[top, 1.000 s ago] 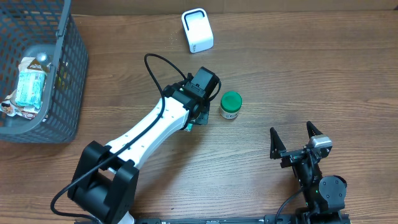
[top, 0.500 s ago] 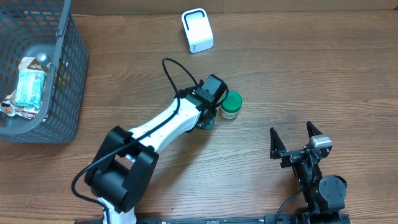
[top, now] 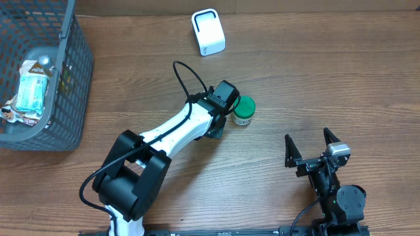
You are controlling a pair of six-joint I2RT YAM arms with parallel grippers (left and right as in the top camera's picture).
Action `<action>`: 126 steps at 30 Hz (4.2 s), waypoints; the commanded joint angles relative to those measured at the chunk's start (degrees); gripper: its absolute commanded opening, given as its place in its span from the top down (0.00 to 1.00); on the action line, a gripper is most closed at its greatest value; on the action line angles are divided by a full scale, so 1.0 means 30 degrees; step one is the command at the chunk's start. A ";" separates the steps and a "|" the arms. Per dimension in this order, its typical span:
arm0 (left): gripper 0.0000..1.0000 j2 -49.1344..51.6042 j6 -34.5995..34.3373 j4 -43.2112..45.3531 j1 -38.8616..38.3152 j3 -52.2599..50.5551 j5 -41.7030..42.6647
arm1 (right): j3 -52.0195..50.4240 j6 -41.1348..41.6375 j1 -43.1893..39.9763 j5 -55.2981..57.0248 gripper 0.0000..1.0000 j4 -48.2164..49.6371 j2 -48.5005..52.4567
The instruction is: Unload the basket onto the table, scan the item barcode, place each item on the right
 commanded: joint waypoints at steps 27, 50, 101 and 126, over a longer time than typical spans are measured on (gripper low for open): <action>0.62 0.0350 0.0342 -0.0321 0.0087 0.1078 -0.1282 | -0.0204 -0.0022 0.0087 0.0255 0.00 0.0066 -0.0175; 0.73 0.2441 0.0270 0.0058 0.0138 0.0954 -0.1406 | -0.0204 -0.0022 0.0087 0.0255 0.00 0.0066 -0.0175; 0.95 -0.1268 0.1217 -0.1166 0.6972 0.3009 1.9409 | -0.0204 -0.0022 0.0087 0.0255 0.00 0.0066 -0.0175; 0.96 -0.1122 -0.6193 1.2743 0.7752 -0.6149 2.2039 | -0.0204 -0.0022 0.0087 0.0255 0.00 0.0066 -0.0175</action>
